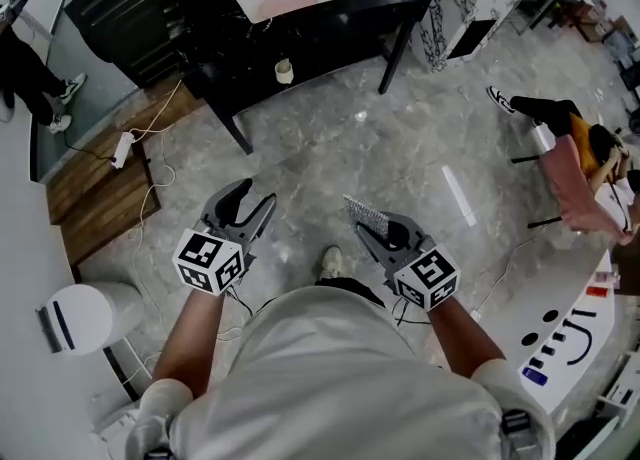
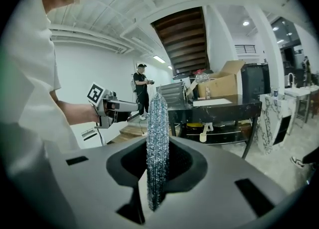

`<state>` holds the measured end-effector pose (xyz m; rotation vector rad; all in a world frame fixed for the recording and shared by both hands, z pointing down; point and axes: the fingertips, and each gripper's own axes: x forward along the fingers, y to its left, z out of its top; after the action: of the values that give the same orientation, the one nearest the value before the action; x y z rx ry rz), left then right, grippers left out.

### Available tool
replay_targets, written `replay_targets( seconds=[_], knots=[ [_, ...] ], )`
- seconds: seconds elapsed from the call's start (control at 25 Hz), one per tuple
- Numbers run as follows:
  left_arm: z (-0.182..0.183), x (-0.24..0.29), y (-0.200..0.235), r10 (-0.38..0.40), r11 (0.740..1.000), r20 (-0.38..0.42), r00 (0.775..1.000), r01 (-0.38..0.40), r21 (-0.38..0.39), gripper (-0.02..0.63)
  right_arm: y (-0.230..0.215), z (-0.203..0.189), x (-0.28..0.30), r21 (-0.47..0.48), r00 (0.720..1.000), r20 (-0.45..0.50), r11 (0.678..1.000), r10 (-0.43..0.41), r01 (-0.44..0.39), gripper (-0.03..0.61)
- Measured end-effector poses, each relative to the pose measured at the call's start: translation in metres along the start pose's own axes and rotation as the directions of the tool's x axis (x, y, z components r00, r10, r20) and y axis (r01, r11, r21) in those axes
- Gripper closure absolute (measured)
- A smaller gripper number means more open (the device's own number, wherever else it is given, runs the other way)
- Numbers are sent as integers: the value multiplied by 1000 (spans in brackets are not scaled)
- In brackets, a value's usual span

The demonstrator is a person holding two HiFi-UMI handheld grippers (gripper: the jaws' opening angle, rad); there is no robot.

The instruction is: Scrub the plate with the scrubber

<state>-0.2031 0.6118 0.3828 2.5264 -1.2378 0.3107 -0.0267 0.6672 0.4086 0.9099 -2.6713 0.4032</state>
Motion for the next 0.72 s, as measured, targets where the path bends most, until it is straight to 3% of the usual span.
replay_targets(
  seconds=[0.4, 0.72],
  knots=[
    [47, 102, 32, 42, 999, -4, 999, -42, -24, 406, -112, 21, 21, 33, 1000, 8, 999, 10, -11, 503],
    [74, 176, 100, 36, 997, 14, 999, -35, -74, 416, -178, 51, 67, 34, 999, 10, 999, -35, 35, 503]
  ],
)
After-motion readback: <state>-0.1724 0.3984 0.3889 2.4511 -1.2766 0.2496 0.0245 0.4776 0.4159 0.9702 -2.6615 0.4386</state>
